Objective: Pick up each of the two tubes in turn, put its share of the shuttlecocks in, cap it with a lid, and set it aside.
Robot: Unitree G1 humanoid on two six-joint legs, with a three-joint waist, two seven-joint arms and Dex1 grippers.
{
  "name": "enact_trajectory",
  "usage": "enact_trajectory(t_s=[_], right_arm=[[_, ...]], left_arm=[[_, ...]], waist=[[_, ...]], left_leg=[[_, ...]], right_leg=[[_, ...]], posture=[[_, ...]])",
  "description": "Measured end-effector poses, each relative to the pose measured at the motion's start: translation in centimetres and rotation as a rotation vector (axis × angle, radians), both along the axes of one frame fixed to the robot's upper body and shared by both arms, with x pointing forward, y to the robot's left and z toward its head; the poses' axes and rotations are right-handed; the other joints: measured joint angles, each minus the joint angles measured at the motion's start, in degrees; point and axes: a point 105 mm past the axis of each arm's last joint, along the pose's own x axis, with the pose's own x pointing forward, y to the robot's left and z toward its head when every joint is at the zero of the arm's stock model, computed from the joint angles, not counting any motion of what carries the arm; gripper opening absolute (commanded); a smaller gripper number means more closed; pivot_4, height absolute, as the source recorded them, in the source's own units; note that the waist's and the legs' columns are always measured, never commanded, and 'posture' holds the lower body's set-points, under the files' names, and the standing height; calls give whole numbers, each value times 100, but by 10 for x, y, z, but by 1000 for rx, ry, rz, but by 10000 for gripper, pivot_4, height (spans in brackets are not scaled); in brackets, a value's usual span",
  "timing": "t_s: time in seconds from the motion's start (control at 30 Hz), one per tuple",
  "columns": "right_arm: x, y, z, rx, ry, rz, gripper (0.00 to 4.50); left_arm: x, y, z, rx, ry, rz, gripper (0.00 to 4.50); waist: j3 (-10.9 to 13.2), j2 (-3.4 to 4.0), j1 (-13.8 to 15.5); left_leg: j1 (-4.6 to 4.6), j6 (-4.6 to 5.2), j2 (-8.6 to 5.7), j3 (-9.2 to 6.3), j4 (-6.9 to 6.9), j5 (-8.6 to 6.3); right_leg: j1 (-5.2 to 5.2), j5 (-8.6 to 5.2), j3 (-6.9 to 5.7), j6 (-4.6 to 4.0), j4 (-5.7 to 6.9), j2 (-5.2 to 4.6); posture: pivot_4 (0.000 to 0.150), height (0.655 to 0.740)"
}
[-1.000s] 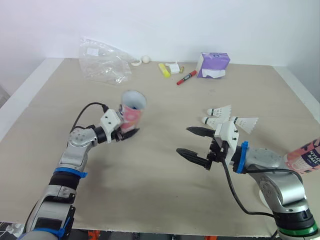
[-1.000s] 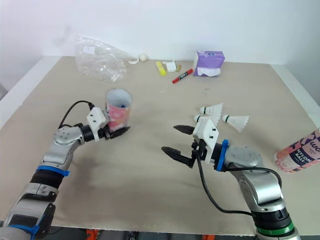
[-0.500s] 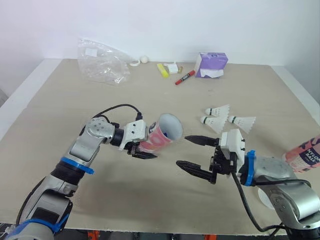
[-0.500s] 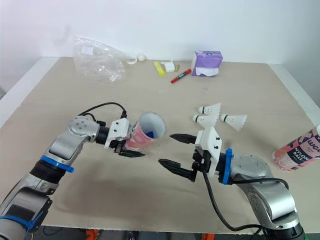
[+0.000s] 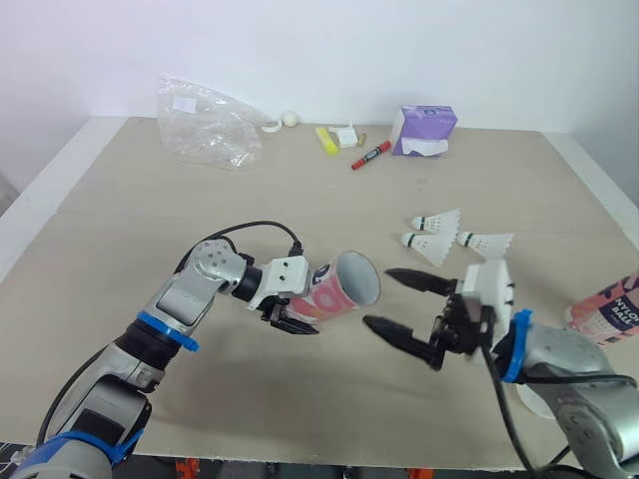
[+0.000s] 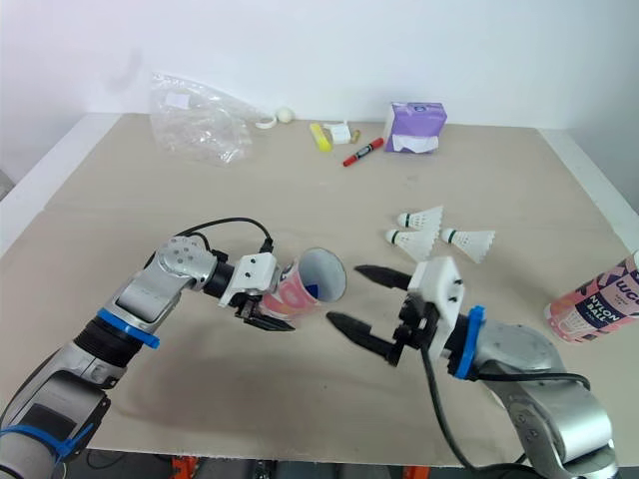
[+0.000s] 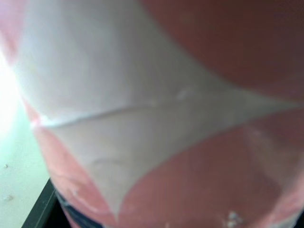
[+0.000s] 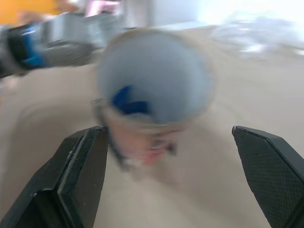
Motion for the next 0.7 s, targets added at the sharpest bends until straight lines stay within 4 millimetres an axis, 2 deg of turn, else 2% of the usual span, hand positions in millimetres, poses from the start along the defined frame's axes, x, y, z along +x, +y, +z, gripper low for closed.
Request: enact_trajectory(t_s=[0.17, 0.27, 0.7], right_arm=[[46, -61, -1, 5, 61, -382, 45000], [60, -79, -10, 1, 106, -489, 45000], [91, -64, -45, 41, 254, -499, 45000]], left_arm=[[0, 1, 0, 27, -11, -9, 30015], [-1, 0, 1, 55, -25, -24, 30015], [-1, -2, 3, 98, -25, -25, 30015]], waist=[[0, 1, -2], [-3, 6, -5], [-4, 9, -13]], left_leg=[[0, 5, 2, 5, 2, 3], [1, 5, 4, 5, -2, 3], [1, 7, 4, 9, -3, 2]], right_leg=[[-2, 4, 3, -2, 1, 3], [-4, 1, 4, -6, 2, 7], [-7, 1, 9, -5, 3, 9]], posture=[[1500, 7400], [1500, 7400], [1500, 7400]])
